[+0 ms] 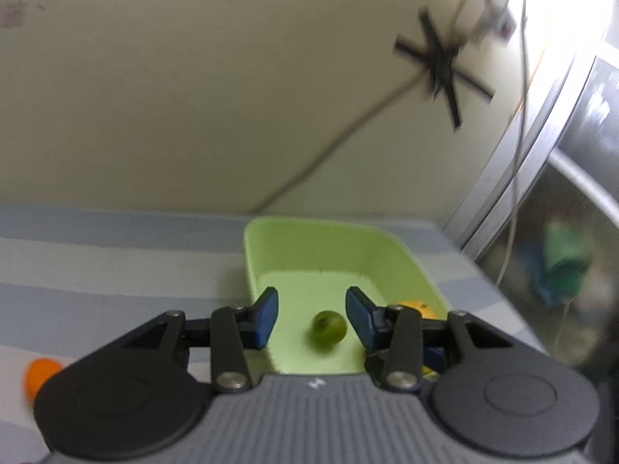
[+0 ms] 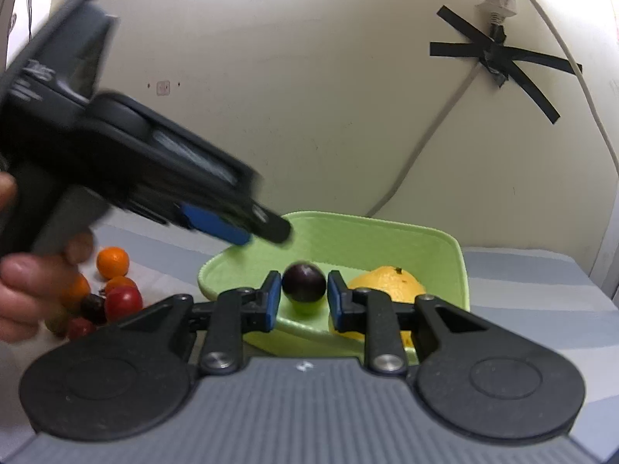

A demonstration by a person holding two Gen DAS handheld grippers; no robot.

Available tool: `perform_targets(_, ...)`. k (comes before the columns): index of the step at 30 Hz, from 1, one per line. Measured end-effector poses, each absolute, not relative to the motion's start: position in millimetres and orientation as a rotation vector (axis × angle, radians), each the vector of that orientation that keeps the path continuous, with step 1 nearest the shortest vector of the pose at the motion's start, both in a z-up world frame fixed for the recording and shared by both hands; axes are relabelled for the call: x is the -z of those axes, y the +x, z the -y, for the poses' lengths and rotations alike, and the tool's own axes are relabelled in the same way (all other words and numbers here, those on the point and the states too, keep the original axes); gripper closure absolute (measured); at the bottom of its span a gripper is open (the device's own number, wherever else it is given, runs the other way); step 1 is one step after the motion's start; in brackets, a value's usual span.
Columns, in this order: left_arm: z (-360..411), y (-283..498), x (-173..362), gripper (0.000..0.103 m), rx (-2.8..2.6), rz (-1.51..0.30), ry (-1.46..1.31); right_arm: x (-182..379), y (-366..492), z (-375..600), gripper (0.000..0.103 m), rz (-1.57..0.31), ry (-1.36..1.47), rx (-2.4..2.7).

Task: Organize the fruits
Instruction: 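Lower the plum and lime into the green basket and open both grippers, then grasp an orange mandarin with the right gripper while the left gripper grasps a green tomato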

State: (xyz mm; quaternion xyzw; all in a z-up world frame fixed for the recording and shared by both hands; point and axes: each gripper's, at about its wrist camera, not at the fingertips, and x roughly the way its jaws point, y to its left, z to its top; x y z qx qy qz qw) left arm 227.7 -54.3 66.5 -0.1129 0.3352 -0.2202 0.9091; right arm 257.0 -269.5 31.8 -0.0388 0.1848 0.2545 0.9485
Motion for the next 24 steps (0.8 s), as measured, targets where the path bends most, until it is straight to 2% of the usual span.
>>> perform_targets(6, -19, 157, -83, 0.061, 0.331, -0.561, -0.284, -33, 252, 269, 0.069, -0.361, -0.08, -0.518)
perform_targets(8, -41, 131, -76, 0.061, 0.251, -0.546, -0.268, -33, 251, 271, 0.064, -0.355, -0.07, -0.515)
perform_targets(14, -92, 71, -44, 0.061, 0.07, -0.564, -0.271, -40, 233, 272, 0.064, -0.334, -0.014, -0.558)
perform_targets(24, -90, 51, -5, 0.061, 0.1, -0.618, -0.273, -33, 179, 262, 0.064, -0.385, -0.004, -0.595)
